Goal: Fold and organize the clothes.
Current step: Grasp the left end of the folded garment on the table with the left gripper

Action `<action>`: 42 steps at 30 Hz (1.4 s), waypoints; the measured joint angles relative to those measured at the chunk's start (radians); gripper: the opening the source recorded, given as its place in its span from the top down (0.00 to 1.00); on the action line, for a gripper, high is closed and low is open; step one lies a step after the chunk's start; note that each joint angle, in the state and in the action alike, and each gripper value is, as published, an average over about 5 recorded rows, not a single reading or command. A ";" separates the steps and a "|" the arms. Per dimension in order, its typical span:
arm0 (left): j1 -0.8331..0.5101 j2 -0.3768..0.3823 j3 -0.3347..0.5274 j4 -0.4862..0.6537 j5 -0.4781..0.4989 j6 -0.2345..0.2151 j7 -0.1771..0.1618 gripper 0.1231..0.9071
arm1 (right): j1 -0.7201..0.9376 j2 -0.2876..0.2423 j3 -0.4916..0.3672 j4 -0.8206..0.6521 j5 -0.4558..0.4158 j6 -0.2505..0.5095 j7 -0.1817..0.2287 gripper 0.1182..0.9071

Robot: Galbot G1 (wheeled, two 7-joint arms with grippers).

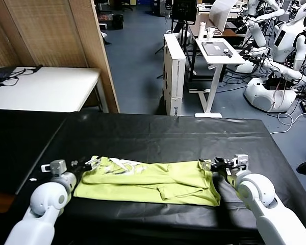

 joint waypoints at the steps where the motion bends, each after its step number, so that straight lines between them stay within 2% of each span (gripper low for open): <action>1: 0.000 -0.002 0.002 0.001 0.000 0.000 0.000 0.01 | 0.000 0.001 0.000 0.000 0.000 0.000 0.000 0.07; 4: -0.001 -0.008 0.006 0.003 -0.001 -0.001 0.001 0.04 | 0.000 0.001 0.000 0.000 0.000 0.000 -0.002 0.17; 7: -0.002 -0.011 0.008 0.003 -0.003 -0.001 0.001 0.10 | 0.000 0.003 0.000 -0.002 -0.003 0.001 -0.005 0.33; 8: -0.001 -0.011 0.008 0.003 -0.004 -0.001 0.001 0.13 | 0.000 0.004 -0.001 -0.002 -0.004 0.001 -0.005 0.41; 11: -0.001 -0.011 0.008 0.004 -0.005 -0.001 0.000 0.32 | -0.001 0.006 -0.001 -0.004 -0.007 0.003 -0.006 0.65; 14: 0.001 -0.012 0.008 0.005 -0.005 -0.003 -0.002 0.56 | -0.001 0.009 -0.002 -0.005 -0.010 0.008 -0.006 0.86; 17: 0.003 -0.013 0.005 0.005 -0.002 -0.007 -0.004 0.78 | 0.000 0.014 -0.001 -0.007 -0.016 0.017 -0.004 0.95; 19: 0.004 -0.014 0.001 0.004 0.001 -0.011 -0.006 0.91 | -0.001 0.019 0.003 -0.010 -0.019 0.023 -0.003 0.97; 22: 0.010 -0.014 -0.009 0.000 0.004 -0.015 -0.010 0.97 | -0.003 0.029 0.012 -0.016 -0.022 0.028 -0.002 0.97; 30: 0.035 -0.002 -0.038 -0.017 -0.003 -0.019 -0.011 0.97 | -0.006 0.050 0.017 -0.025 -0.029 0.031 0.001 0.97; 39: 0.058 0.001 -0.055 -0.037 -0.005 -0.016 -0.011 0.97 | -0.013 0.050 0.022 -0.019 -0.021 0.026 -0.005 0.97; 42: 0.065 0.001 -0.056 -0.046 -0.002 -0.012 -0.008 0.97 | -0.020 0.046 0.028 -0.008 -0.016 0.024 -0.012 0.88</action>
